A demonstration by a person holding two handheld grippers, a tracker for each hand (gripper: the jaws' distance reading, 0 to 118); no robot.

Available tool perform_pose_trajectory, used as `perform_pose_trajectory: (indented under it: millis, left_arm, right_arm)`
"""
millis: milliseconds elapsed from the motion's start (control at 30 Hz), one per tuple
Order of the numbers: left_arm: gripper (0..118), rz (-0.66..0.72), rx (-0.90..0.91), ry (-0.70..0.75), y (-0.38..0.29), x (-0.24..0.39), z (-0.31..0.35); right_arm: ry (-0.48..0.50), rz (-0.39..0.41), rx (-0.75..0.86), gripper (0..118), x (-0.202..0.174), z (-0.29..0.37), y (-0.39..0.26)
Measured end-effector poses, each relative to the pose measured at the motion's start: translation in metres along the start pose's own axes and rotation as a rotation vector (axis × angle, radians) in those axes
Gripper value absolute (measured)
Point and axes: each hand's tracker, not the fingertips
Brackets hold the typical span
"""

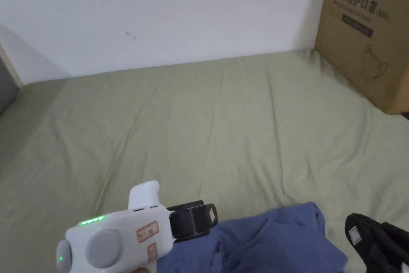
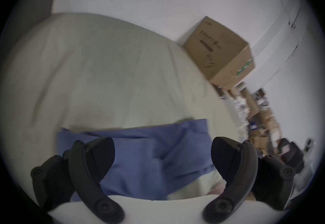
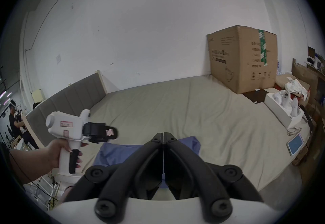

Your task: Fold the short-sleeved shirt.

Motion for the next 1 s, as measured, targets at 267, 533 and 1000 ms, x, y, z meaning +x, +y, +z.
perform_pose_trajectory:
  millis: [267,533,1000]
  left_arm:
    - [1,-0.07,-0.096,0.179,-0.034,-0.025,-0.022]
    - [0,-0.291,-0.334,0.125,-0.081,0.034,-0.097]
    - [17,0.274,-0.1,-0.428,-0.026,-0.096,0.017]
  right_arm:
    - [-0.023,-0.097,-0.055,0,0.022,-0.009,-0.01]
    - [-0.015,-0.096,-0.085,0,0.021,-0.008,-0.01]
    - [0.014,-0.066,-0.129,0,0.004,-0.022,-0.008]
